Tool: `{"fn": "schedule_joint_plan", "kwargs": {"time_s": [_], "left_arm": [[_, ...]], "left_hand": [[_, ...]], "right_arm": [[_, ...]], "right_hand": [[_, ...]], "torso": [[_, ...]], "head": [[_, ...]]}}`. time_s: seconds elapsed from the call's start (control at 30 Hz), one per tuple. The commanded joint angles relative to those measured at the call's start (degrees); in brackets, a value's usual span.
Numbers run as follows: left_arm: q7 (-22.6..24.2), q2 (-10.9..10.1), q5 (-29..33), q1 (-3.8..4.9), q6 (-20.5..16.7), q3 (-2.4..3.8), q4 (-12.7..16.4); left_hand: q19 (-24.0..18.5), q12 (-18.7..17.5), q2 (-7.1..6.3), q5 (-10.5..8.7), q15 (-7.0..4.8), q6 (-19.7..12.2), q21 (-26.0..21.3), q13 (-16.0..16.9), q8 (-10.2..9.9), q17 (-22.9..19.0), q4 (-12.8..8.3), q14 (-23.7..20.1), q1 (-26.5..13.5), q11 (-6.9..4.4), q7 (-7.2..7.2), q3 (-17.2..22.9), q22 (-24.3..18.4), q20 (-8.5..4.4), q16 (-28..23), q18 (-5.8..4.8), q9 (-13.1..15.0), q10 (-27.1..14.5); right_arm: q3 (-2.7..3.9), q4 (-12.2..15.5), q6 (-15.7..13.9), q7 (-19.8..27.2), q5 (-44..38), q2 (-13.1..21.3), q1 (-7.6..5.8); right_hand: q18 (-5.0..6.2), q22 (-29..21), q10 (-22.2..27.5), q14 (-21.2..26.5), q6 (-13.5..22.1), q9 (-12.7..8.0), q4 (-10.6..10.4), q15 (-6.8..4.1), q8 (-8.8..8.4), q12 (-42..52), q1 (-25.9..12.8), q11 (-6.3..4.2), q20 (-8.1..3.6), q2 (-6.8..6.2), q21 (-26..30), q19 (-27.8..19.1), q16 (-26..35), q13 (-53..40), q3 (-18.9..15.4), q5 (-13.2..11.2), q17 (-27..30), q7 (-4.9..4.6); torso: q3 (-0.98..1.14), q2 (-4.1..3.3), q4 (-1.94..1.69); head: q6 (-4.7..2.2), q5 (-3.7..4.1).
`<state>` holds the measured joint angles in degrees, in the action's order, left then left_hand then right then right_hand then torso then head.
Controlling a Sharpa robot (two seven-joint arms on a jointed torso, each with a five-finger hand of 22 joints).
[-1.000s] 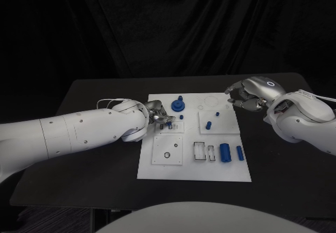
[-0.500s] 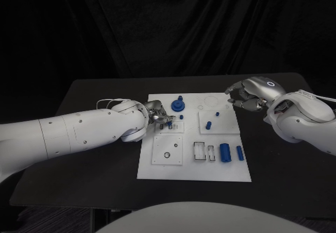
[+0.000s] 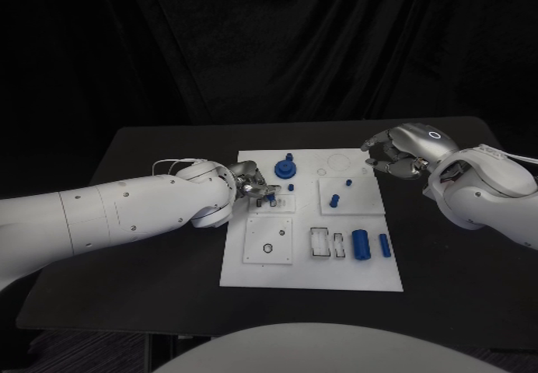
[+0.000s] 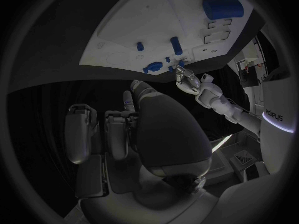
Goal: Assemble the parts on the task board
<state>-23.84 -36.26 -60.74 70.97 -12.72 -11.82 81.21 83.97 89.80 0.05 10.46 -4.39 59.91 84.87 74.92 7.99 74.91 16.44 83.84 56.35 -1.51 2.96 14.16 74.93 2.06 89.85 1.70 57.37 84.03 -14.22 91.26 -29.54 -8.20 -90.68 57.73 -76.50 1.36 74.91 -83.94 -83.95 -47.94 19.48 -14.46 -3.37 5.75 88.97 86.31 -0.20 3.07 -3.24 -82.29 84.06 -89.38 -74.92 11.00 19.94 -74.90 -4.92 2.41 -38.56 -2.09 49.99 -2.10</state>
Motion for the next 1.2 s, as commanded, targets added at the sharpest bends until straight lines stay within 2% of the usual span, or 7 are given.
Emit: {"fn": "schedule_joint_plan", "kwargs": {"time_s": [0.03,0.37,0.57,0.7,0.8,0.97,1.2], "left_arm": [[0.2,-0.3,0.2,-0.47,0.5,-0.27,0.2],[1.0,-0.7,0.2,-0.53,0.1,-0.27,0.5],[1.4,-0.9,0.2,-0.57,-0.3,-0.27,0.8],[1.5,-0.9,0.2,-0.59,-0.3,-0.27,0.9],[1.6,-0.9,0.2,-0.64,-0.4,-0.27,0.8],[1.6,-0.9,0.2,-0.78,-0.4,-0.27,0.7],[1.9,-1.1,0.2,-1.14,-0.6,-0.27,0.7]], "left_hand": [[0.9,0.2,0.05,-0.03,0.29,0.4,-0.2,15.1,-0.1,15.1,0.1,6.2,-0.5,0.34,0.0,-0.4,8.7,0.31,0.1,0.43,-1.0,6.0],[0.8,0.2,0.28,-0.16,0.28,0.6,-0.3,15.1,0.0,15.1,0.1,6.2,-0.5,0.3,-0.06,-0.7,8.6,0.3,0.1,0.45,-0.8,6.0],[0.7,0.2,0.42,-0.92,0.23,0.7,-0.4,15.1,0.2,15.1,0.1,6.2,-0.6,0.25,-0.13,-1.4,8.6,0.27,0.1,0.48,-0.5,6.0],[0.8,0.2,0.77,-3.06,0.18,0.7,-0.4,15.1,0.2,15.1,0.1,6.2,-0.8,0.19,-0.17,-2.9,8.6,0.21,0.1,0.47,0.1,6.0],[0.7,0.2,0.94,-6.69,0.21,0.5,-0.6,15.1,0.0,15.1,0.2,6.2,-2.8,0.26,-0.06,-5.9,8.6,0.24,0.1,0.5,0.5,6.0],[0.6,0.2,1.4,-7.55,0.33,0.4,-0.8,15.1,-0.5,15.1,0.3,6.2,-7.2,0.4,0.08,-10.8,8.6,0.33,0.1,0.55,0.7,6.0],[0.6,0.2,3.01,-7.5,0.4,0.3,-0.9,15.1,-0.8,15.1,0.4,6.2,-9.2,0.47,0.14,-13.5,8.6,0.38,0.1,0.56,0.8,6.0]], "right_arm": [[0.04,0.1,0.1,-1.1,-0.2,0.1,0.17],[0.04,0.1,0.1,-1.2,-0.2,0.1,0.18],[0.04,0.1,0.1,-1.2,-0.2,0.2,0.19],[0.04,0.1,0.1,-1.2,-0.2,0.2,0.2],[0.04,0.1,0.1,-1.2,-0.2,0.1,0.2],[0.04,0.1,0.1,-1.2,-0.2,0.1,0.2],[0.04,0.1,0.1,-1.3,-0.2,0.2,0.21]], "right_hand": [[0.66,12.4,-4.5,-5.7,-0.4,-0.1,-0.1,-0.31,-0.23,-0.4,0.0,-0.1,-0.31,-0.46,0.2,1.6,0.4,-13.8,0.3,0.3,-14.3,-0.07],[0.66,12.4,-4.5,-5.7,-0.4,-0.1,-0.1,-0.31,-0.23,-0.4,0.0,-0.1,-0.31,-0.46,0.2,1.6,0.4,-13.8,0.3,0.3,-14.3,-0.07],[0.66,12.4,-4.5,-5.7,-0.4,-0.1,-0.1,-0.31,-0.23,-0.4,0.0,-0.1,-0.31,-0.46,0.2,1.6,0.4,-13.8,0.3,0.3,-14.3,-0.07],[0.66,12.4,-4.5,-5.7,-0.4,-0.1,-0.1,-0.31,-0.23,-0.4,0.0,-0.1,-0.31,-0.46,0.2,1.6,0.4,-13.8,0.3,0.3,-14.3,-0.07],[0.66,12.4,-4.5,-5.7,-0.4,-0.1,-0.1,-0.31,-0.23,-0.4,0.0,-0.1,-0.31,-0.46,0.2,1.6,0.4,-13.8,0.3,0.3,-14.3,-0.07],[0.66,12.4,-4.5,-5.7,-0.4,-0.1,-0.1,-0.31,-0.23,-0.4,0.0,-0.1,-0.31,-0.46,0.2,1.6,0.4,-13.8,0.3,0.3,-14.3,-0.07],[0.66,12.4,-4.5,-5.7,-0.4,-0.1,-0.1,-0.31,-0.23,-0.4,0.0,-0.1,-0.31,-0.46,0.2,1.6,0.4,-13.8,0.3,0.3,-14.3,-0.07]], "torso": [[0.0,-0.02,-0.05],[-0.01,-0.06,0.01],[-0.01,-0.06,-0.01],[0.01,-0.05,-0.02],[0.0,-0.06,0.0],[-0.03,-0.05,0.03],[0.0,-0.04,0.02]], "head": [[0.01,0.01],[0.01,-0.21],[0.01,-0.15],[0.01,-0.18],[0.01,-0.18],[0.01,-0.22],[0.01,-0.13]]}}
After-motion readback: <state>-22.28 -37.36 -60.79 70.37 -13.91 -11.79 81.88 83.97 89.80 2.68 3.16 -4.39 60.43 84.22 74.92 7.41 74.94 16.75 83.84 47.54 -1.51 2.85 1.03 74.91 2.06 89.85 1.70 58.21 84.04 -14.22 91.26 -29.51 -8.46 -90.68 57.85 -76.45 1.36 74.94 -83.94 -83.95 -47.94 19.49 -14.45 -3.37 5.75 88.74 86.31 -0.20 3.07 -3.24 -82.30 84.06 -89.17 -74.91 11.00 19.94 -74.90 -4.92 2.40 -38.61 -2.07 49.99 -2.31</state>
